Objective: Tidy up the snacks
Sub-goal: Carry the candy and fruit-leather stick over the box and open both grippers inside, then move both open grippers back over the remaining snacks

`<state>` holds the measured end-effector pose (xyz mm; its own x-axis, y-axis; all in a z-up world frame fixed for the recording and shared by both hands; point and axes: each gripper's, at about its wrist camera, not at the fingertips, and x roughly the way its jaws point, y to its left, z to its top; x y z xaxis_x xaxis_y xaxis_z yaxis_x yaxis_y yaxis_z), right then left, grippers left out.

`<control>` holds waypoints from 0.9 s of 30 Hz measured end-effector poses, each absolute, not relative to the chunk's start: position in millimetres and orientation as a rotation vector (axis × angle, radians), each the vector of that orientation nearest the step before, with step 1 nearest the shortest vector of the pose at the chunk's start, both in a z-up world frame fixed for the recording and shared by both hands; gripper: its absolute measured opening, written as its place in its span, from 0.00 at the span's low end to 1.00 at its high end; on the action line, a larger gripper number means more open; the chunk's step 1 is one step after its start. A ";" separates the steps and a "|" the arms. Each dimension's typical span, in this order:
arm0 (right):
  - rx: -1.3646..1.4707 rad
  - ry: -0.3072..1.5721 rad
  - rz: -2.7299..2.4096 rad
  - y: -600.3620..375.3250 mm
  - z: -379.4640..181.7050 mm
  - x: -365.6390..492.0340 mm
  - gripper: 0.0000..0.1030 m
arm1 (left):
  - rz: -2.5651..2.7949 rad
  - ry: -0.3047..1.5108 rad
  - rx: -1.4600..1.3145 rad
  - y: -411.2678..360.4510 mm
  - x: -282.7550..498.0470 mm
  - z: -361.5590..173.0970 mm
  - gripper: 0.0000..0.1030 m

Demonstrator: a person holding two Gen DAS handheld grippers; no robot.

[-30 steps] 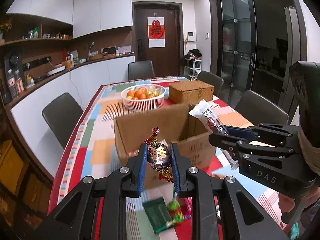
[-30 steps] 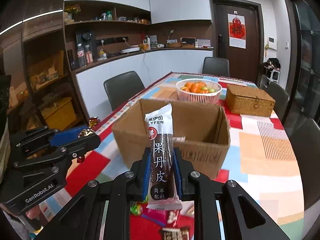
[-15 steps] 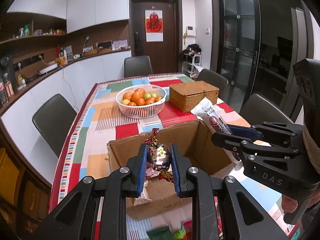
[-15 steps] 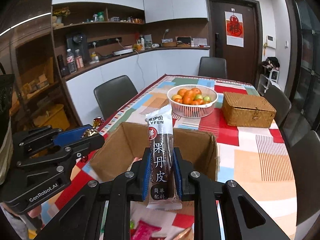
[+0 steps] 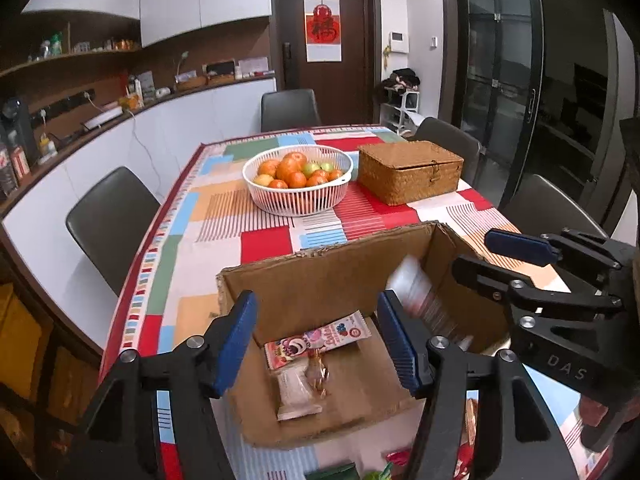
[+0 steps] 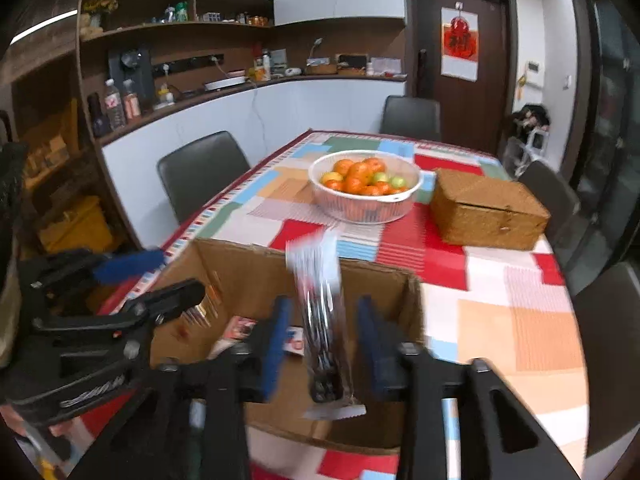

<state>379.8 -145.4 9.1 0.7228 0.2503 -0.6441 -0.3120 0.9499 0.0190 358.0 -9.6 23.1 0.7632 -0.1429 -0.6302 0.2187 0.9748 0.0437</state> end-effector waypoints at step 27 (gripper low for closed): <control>-0.062 0.698 0.381 -153.6 -13.1 236.5 0.41 | -0.309 0.662 0.197 -12.0 206.7 1.3 0.60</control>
